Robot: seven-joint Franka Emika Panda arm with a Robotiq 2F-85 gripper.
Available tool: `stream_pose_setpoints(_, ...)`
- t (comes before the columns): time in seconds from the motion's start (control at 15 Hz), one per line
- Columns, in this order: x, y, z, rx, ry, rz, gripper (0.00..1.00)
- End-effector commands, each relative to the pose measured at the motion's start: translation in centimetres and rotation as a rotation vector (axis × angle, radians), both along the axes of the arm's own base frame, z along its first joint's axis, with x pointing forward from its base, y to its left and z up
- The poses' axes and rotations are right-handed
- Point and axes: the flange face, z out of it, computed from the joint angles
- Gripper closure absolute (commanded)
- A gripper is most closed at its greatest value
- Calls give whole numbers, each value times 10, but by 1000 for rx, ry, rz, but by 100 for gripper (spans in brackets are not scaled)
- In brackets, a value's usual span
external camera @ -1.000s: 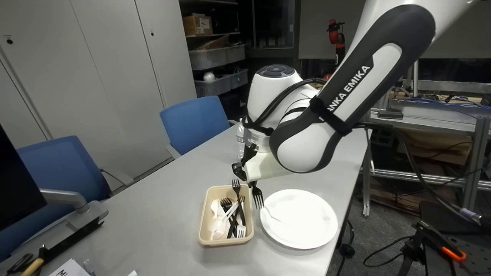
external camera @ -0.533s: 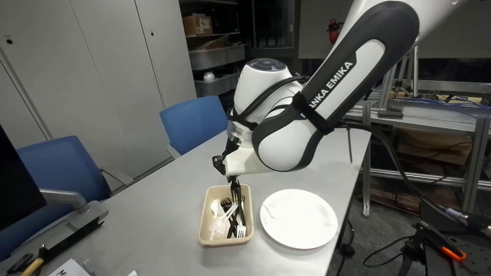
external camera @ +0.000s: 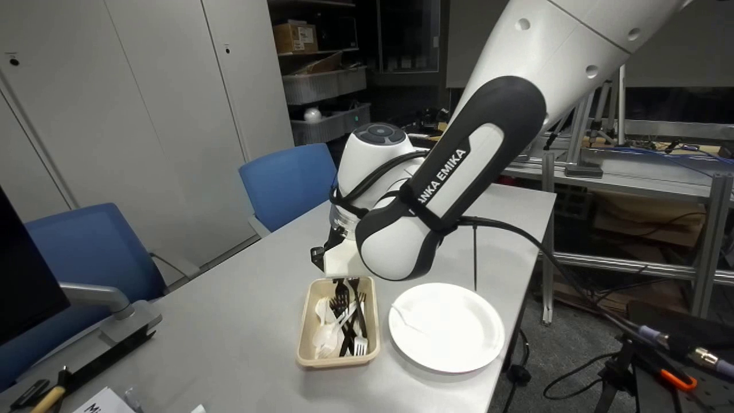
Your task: Move the forks from the white plate to the brown bowl starting with the black fork
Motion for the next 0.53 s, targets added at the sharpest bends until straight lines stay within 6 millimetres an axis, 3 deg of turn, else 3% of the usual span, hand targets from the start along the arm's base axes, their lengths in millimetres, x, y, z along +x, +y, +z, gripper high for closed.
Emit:
stream_pose_setpoints(0.0,19,-13,-19,11,-8,-20,98)
stream_pose_setpoints(0.27,20,-22,-37,14,18,-37,98)
stream_pose_setpoints(0.33,19,-22,-40,14,25,-35,66)
stream_pose_setpoints(0.47,14,-21,-44,16,41,-26,60)
